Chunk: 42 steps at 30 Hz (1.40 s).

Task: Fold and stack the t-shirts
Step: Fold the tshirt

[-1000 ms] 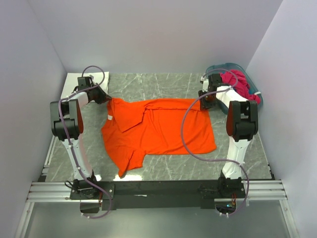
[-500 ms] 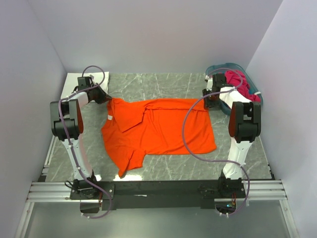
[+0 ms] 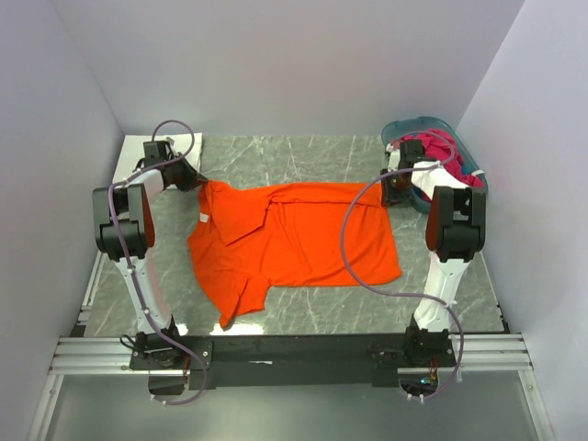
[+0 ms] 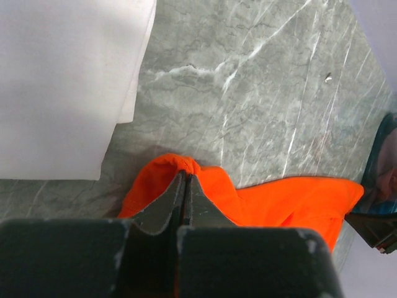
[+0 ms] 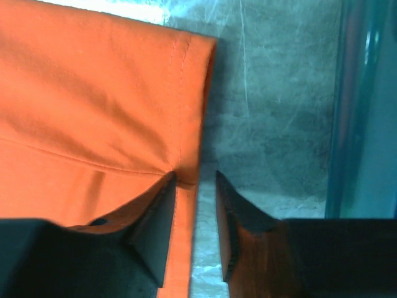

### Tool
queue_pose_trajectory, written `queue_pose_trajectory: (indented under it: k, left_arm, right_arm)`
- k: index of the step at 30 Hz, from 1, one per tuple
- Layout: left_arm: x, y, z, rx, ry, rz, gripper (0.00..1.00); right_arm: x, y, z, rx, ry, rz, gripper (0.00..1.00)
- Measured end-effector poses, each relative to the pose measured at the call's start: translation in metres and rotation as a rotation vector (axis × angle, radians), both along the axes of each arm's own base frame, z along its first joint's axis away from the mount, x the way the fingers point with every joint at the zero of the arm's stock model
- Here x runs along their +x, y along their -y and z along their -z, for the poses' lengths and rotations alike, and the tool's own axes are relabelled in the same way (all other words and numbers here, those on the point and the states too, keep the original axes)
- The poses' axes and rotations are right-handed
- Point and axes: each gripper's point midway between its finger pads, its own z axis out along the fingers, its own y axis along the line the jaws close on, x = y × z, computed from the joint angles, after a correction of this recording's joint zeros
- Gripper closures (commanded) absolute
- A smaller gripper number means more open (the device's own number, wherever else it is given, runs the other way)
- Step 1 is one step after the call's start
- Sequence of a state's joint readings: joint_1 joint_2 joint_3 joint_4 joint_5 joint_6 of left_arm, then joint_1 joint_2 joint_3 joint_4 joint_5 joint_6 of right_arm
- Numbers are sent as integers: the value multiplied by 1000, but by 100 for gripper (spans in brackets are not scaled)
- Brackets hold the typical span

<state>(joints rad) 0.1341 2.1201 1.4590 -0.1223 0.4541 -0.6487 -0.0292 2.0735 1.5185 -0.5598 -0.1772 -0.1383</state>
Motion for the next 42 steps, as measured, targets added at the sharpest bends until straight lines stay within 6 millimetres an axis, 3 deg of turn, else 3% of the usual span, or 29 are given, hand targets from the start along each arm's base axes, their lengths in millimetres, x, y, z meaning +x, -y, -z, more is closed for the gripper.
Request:
queue_pose_trajectory:
  k: [10,15,30,42]
  left_arm:
    - [0,2,-2,-7,5,8,100]
    - [0,2,-2,-8,5,9,100]
    - [8,-9,-12,24,14,-14,100]
    - [5,-41,1,168,-34,-129,99]
  right_arm:
    - [-8,-10,4,57,-35,-23,74]
    - [-6,-14,6,100,-52,-28,100]
    - [-6,-1,6,164,-52,-3,100]
    - [-7,-2,6,173,-41,-15,100]
